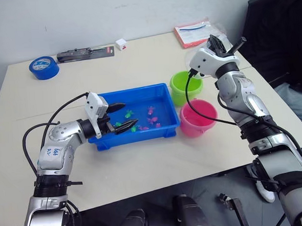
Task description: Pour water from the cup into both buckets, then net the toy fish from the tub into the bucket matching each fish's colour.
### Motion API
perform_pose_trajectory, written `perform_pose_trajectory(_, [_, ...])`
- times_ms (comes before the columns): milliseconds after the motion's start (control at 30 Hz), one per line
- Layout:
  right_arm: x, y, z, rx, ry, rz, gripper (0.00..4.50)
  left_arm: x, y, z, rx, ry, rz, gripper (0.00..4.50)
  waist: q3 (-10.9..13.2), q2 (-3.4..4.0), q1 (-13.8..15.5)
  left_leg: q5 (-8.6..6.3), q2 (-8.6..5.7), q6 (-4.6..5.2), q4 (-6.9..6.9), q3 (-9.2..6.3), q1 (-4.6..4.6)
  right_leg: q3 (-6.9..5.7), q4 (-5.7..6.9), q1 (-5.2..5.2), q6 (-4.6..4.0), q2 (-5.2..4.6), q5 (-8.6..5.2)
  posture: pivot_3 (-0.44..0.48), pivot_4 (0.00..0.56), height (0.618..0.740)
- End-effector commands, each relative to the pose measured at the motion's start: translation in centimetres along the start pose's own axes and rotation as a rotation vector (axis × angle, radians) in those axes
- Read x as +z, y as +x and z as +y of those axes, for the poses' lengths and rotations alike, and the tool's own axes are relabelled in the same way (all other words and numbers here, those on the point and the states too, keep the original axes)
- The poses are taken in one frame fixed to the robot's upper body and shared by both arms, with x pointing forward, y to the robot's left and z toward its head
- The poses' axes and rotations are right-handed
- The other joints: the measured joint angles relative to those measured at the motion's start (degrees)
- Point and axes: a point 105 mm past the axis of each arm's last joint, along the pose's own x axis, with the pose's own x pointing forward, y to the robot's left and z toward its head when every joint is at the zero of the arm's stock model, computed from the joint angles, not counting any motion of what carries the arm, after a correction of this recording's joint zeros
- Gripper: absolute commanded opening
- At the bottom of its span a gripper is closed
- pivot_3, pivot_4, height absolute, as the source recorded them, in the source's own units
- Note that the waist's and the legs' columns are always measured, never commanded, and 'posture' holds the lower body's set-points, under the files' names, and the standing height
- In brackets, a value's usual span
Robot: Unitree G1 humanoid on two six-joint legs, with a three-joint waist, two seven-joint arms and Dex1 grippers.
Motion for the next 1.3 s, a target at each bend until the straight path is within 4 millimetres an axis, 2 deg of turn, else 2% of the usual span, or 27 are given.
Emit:
perform_pose_trajectory(33, [1.2, 0.1, -2.0, -0.073, -0.012, -0.053, 0.69, 1.2, -0.4, -0.2, -0.008, 0.047, -0.032, 4.50, 0.0, 0.00, 0.0, 0.00, 0.00, 0.00, 0.00, 0.00, 0.00, 0.00, 0.00, 0.00, 0.00, 0.00, 0.00, 0.000, 0.150, 0.740])
perform_pose_trajectory(333, [0.8, 0.2, -1.9, -0.062, 0.037, -0.021, 0.69, 1.1, -0.4, -0.2, -0.010, 0.045, -0.033, 4.50, 0.0, 0.00, 0.0, 0.00, 0.00, 0.00, 0.00, 0.00, 0.00, 0.00, 0.00, 0.00, 0.00, 0.00, 0.00, 0.000, 0.150, 0.740])
perform_pose_trajectory(467, [-0.9, 0.2, -2.1, -0.063, 0.231, 0.090, 0.69, 1.3, -0.5, -0.4, -0.028, 0.033, -0.050, 4.50, 0.0, 0.00, 0.0, 0.00, 0.01, 0.00, 0.01, 0.00, 0.00, 0.00, 0.02, 0.00, 0.00, 0.00, 0.00, 0.000, 0.150, 0.740])
perform_pose_trajectory(667, [-5.0, -1.1, -3.7, -0.131, 0.592, 0.272, 0.69, 1.9, -1.0, -1.3, -0.112, 0.003, -0.078, 4.50, 0.0, 0.00, 0.0, 0.00, 0.01, 0.00, 0.02, 0.00, 0.00, 0.00, 0.02, 0.02, 0.00, 0.00, 0.00, 0.000, 0.150, 0.740])
perform_pose_trajectory(800, [-8.0, -3.2, -4.2, -0.161, 0.900, 0.399, 0.69, 2.3, -1.5, -2.3, -0.184, 0.010, -0.091, 4.50, 0.0, 0.00, 0.1, 0.00, 0.01, 0.00, 0.02, -0.01, 0.00, 0.02, 0.02, 0.03, 0.00, -0.01, 0.00, 0.000, 0.150, 0.740])
perform_pose_trajectory(867, [-9.4, -4.8, -3.8, -0.160, 1.056, 0.469, 0.69, 2.4, -1.6, -2.7, -0.217, 0.010, -0.089, 4.50, 0.0, 0.01, 0.2, 0.00, 0.01, 0.00, 0.03, -0.02, 0.00, 0.03, 0.03, 0.04, 0.00, -0.01, 0.00, 0.000, 0.150, 0.740])
perform_pose_trajectory(933, [-10.6, -6.7, -3.0, -0.156, 1.133, 0.535, 0.69, 2.4, -1.6, -3.3, -0.253, 0.008, -0.082, 4.50, 0.0, 0.01, 0.2, 0.00, 0.01, 0.00, 0.03, -0.02, 0.00, 0.07, 0.04, 0.04, 0.00, -0.01, 0.00, 0.000, 0.150, 0.740])
perform_pose_trajectory(1167, [-11.9, -10.3, -0.6, -0.163, 1.339, 0.624, 0.69, 2.2, -1.5, -4.1, -0.313, 0.019, -0.068, 4.50, 0.0, 0.05, 0.0, 0.00, 0.02, 0.01, 0.04, 0.08, 0.04, 0.23, 0.17, 0.02, 0.00, 0.00, 0.00, 0.000, 0.150, 0.740])
perform_pose_trajectory(1300, [-12.2, -11.3, 1.2, -0.169, 1.401, 0.679, 0.69, 2.3, -1.3, -4.0, -0.318, 0.032, -0.066, 4.50, 0.0, 0.06, 0.1, 0.00, 0.02, 0.00, 0.05, 0.10, 0.08, 0.27, 0.18, 0.02, 0.00, 0.00, 0.00, 0.000, 0.150, 0.740])
